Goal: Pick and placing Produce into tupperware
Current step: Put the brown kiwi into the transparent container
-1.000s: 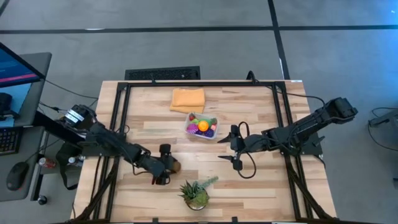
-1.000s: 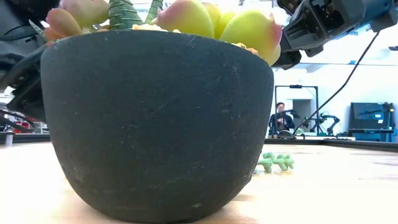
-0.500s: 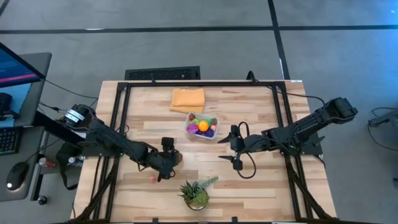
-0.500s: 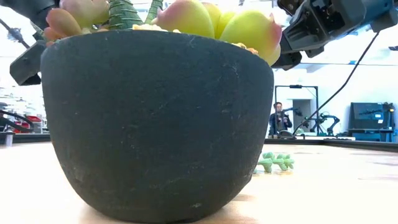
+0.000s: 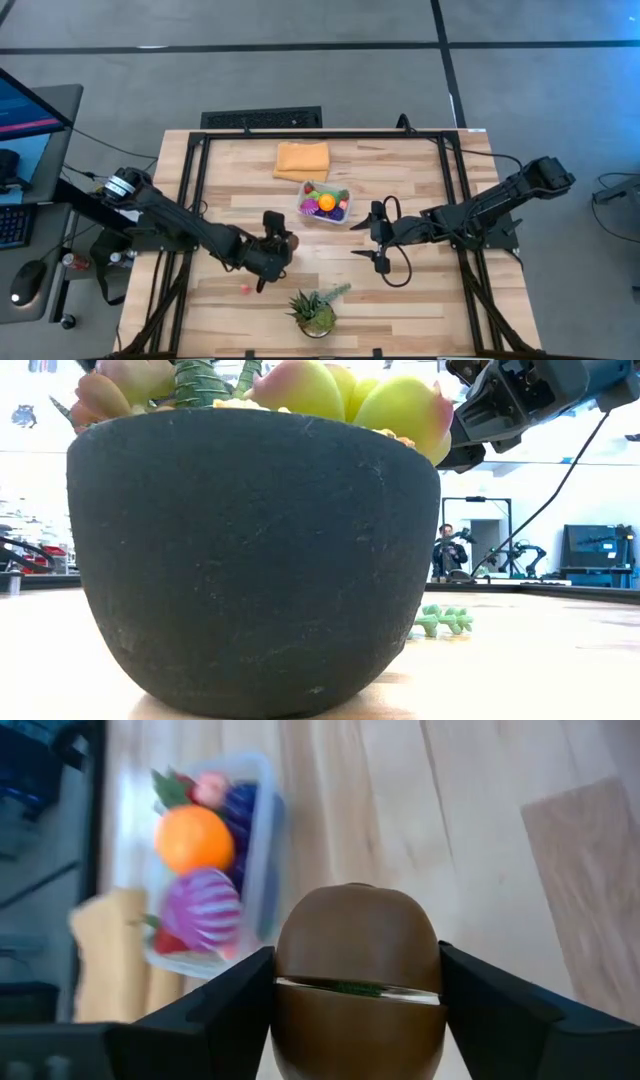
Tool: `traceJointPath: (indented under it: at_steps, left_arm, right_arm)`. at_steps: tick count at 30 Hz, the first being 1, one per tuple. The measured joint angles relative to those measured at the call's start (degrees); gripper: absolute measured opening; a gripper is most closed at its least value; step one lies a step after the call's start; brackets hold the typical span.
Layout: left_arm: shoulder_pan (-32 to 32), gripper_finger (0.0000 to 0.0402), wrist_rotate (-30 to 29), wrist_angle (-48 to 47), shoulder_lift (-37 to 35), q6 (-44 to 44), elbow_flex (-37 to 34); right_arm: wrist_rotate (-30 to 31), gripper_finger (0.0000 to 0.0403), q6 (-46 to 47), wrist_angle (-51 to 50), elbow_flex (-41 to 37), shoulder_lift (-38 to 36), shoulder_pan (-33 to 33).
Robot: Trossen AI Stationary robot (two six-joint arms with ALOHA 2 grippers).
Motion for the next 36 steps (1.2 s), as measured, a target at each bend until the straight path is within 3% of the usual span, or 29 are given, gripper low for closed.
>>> traceJointPath:
  at_steps: [6, 17, 36]
  left_arm:
    - [1.53, 0.0236, -0.87, -2.52, -0.06, 4.24, 4.76]
    - [7.78, 0.0246, 0.21, -0.56, -0.06, 13.31, 8.85]
    - [23.93, 0.0246, 20.39, 11.42, -0.06, 23.73, 8.93]
  right_arm:
    - [0.0, 0.0296, 0.0, -0.05, 0.0, 0.0, 0.0]
    - [-0.02, 0.0296, 0.17, -1.75, 0.0, 0.0, -0.01]
    - [0.22, 0.0296, 9.03, -17.1, 0.02, -1.34, -0.81]
